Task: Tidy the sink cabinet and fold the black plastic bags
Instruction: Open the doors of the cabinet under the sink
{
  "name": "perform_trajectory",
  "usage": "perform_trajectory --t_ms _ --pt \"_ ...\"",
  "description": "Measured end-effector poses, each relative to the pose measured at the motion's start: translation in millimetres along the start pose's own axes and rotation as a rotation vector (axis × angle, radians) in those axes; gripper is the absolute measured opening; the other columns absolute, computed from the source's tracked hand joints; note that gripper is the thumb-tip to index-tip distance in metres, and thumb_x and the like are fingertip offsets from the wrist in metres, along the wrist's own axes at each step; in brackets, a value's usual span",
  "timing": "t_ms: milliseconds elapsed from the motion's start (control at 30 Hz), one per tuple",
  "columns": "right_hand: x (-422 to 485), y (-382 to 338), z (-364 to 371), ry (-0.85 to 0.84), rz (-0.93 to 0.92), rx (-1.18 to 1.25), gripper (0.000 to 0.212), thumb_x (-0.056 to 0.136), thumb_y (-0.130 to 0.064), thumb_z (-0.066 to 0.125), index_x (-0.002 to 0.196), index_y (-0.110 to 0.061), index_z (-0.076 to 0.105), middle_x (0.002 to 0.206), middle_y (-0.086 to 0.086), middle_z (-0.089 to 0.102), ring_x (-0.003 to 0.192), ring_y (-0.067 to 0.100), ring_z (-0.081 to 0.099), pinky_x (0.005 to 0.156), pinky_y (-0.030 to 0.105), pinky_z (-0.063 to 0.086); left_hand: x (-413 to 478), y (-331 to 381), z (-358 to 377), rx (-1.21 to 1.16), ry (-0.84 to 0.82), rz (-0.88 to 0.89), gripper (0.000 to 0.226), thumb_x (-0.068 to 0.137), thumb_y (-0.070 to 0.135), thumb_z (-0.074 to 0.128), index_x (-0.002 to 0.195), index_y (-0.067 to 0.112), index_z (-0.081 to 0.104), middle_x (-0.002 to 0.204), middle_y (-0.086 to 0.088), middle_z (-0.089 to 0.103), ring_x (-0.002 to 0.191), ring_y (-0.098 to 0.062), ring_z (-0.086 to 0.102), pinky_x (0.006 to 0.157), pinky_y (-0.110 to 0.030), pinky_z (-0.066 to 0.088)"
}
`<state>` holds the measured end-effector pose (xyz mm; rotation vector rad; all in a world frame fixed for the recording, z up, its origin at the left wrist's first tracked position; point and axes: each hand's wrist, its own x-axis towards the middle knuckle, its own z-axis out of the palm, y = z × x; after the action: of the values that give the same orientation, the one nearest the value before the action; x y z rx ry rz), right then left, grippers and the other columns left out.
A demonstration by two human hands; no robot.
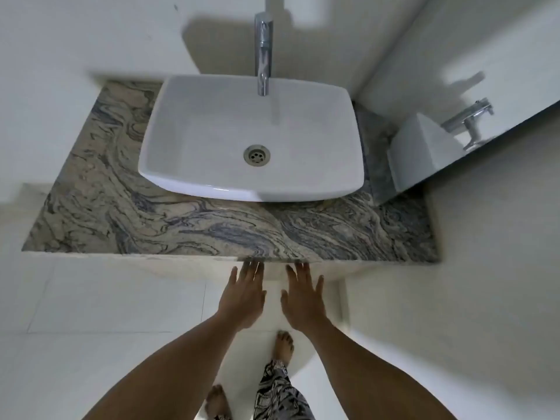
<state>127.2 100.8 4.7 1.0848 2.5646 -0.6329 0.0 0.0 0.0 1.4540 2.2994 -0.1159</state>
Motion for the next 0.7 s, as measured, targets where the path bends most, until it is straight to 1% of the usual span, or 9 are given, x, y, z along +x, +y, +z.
perform_trajectory --t_ms 100,167,200,267,333,433,500,633,700 --pt "14.9 13.0 3.8 0.008 -0.014 -0.070 0.072 0.101 -0.035 0.041 0.159 -0.018 0.002 0.166 0.004 -0.001 0.153 0.023 -0.005 0.118 0.061 -0.008 15.2 4.7 5.1 0.044 0.004 -0.005 0.074 0.106 0.043 0.030 0.159 0.006 -0.006 0.168 -0.015 -0.001 0.155 -0.030 -0.006 0.125 -0.050 -0.005" --pt "20.8 20.2 6.2 0.009 -0.019 -0.109 0.074 0.097 -0.035 0.046 0.158 -0.016 0.008 0.165 0.007 0.009 0.153 0.025 0.003 0.116 0.064 -0.008 21.5 9.2 10.2 0.043 0.016 -0.019 0.076 0.105 0.044 0.033 0.159 0.005 -0.003 0.168 -0.016 0.002 0.155 -0.032 -0.002 0.124 -0.051 -0.006" --pt "23.5 23.4 7.0 -0.003 -0.016 -0.117 0.075 0.095 -0.036 0.051 0.157 -0.014 0.015 0.164 0.009 0.017 0.152 0.026 0.011 0.116 0.066 -0.006 24.5 11.6 11.2 0.035 0.011 -0.026 0.077 0.103 0.044 0.037 0.159 0.004 0.001 0.167 -0.017 0.007 0.155 -0.033 0.002 0.122 -0.051 -0.004" --pt "28.7 31.7 9.8 0.000 -0.015 -0.155 0.077 0.086 -0.037 0.062 0.152 -0.011 0.032 0.156 0.011 0.036 0.147 0.028 0.028 0.114 0.071 0.008 29.3 13.0 12.4 0.039 0.013 -0.049 0.078 0.100 0.044 0.046 0.158 0.002 0.014 0.163 -0.020 0.022 0.153 -0.035 0.016 0.122 -0.052 0.002" --pt "31.1 37.1 14.5 0.018 -0.038 -0.176 0.079 0.081 -0.037 0.067 0.149 -0.011 0.037 0.151 0.011 0.042 0.144 0.029 0.034 0.111 0.074 0.015 32.9 12.8 16.7 0.058 -0.008 -0.068 0.079 0.095 0.044 0.054 0.156 0.001 0.026 0.159 -0.021 0.033 0.149 -0.036 0.028 0.121 -0.054 0.013" --pt "32.5 32.6 15.3 0.050 -0.029 -0.152 0.079 0.082 -0.038 0.065 0.149 -0.012 0.035 0.151 0.011 0.040 0.144 0.030 0.033 0.112 0.073 0.012 34.2 13.8 22.7 0.036 -0.005 -0.100 0.078 0.090 0.042 0.063 0.151 0.001 0.036 0.152 -0.019 0.044 0.144 -0.035 0.039 0.117 -0.059 0.026" --pt "34.0 26.5 15.2 0.041 0.003 -0.144 0.078 0.084 -0.040 0.062 0.150 -0.012 0.033 0.153 0.012 0.037 0.145 0.032 0.030 0.113 0.073 0.010 35.1 12.9 24.7 0.015 0.001 -0.122 0.077 0.090 0.042 0.062 0.151 0.002 0.036 0.152 -0.017 0.045 0.144 -0.033 0.039 0.117 -0.061 0.027" --pt "33.2 20.0 10.9 -0.025 0.039 -0.146 0.080 0.092 -0.041 0.051 0.156 -0.014 0.014 0.161 0.009 0.016 0.151 0.030 0.009 0.113 0.071 -0.006 34.3 11.7 20.2 0.014 -0.007 -0.106 0.071 0.102 0.041 0.041 0.159 0.006 0.016 0.164 -0.014 0.024 0.153 -0.031 0.018 0.123 -0.057 0.009" --pt "29.8 18.0 6.8 -0.052 0.048 -0.127 0.082 0.093 -0.041 0.049 0.157 -0.013 0.006 0.164 0.009 0.008 0.152 0.029 0.001 0.113 0.070 -0.010 31.3 10.7 12.8 0.001 -0.013 -0.103 0.068 0.104 0.038 0.034 0.160 0.008 0.011 0.166 -0.012 0.017 0.154 -0.029 0.010 0.123 -0.055 0.005"
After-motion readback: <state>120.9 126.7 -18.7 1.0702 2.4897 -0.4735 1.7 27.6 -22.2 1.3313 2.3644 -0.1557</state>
